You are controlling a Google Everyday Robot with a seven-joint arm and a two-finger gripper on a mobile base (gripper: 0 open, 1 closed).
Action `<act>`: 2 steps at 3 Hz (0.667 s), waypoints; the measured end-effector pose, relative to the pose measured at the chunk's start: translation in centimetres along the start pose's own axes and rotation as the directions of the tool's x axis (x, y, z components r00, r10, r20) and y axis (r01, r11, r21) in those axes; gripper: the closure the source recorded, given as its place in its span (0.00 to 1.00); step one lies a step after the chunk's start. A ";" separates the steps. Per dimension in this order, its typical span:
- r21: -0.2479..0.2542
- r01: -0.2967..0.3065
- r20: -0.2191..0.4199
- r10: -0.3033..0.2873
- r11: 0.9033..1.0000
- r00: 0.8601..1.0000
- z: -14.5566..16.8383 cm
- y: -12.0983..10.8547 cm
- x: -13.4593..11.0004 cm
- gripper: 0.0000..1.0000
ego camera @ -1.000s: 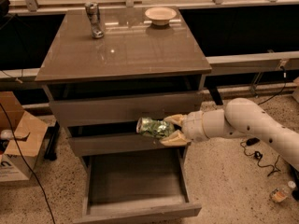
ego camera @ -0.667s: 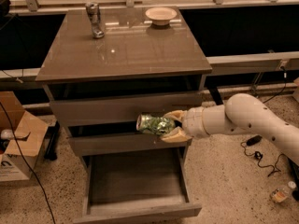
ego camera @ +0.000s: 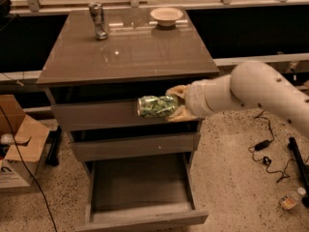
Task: Pick green can from bottom drawer and place on counter
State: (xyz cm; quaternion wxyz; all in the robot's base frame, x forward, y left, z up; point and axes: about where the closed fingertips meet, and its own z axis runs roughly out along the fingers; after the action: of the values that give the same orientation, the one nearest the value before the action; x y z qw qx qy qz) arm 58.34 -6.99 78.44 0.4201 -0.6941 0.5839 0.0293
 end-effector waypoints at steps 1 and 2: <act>0.017 0.110 -0.055 -0.109 0.994 0.992 -1.3 -4.6 -2.7 1.00; 0.016 0.182 -0.083 -0.180 0.983 0.980 -1.4 -9.3 -4.9 1.00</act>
Offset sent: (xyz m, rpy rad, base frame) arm 0.1006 0.0462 0.1422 -0.2020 -0.1966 0.0965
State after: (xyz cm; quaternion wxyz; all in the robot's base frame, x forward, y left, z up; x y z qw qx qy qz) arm 63.96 -4.35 87.05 0.4052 -0.7399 0.5352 -0.0439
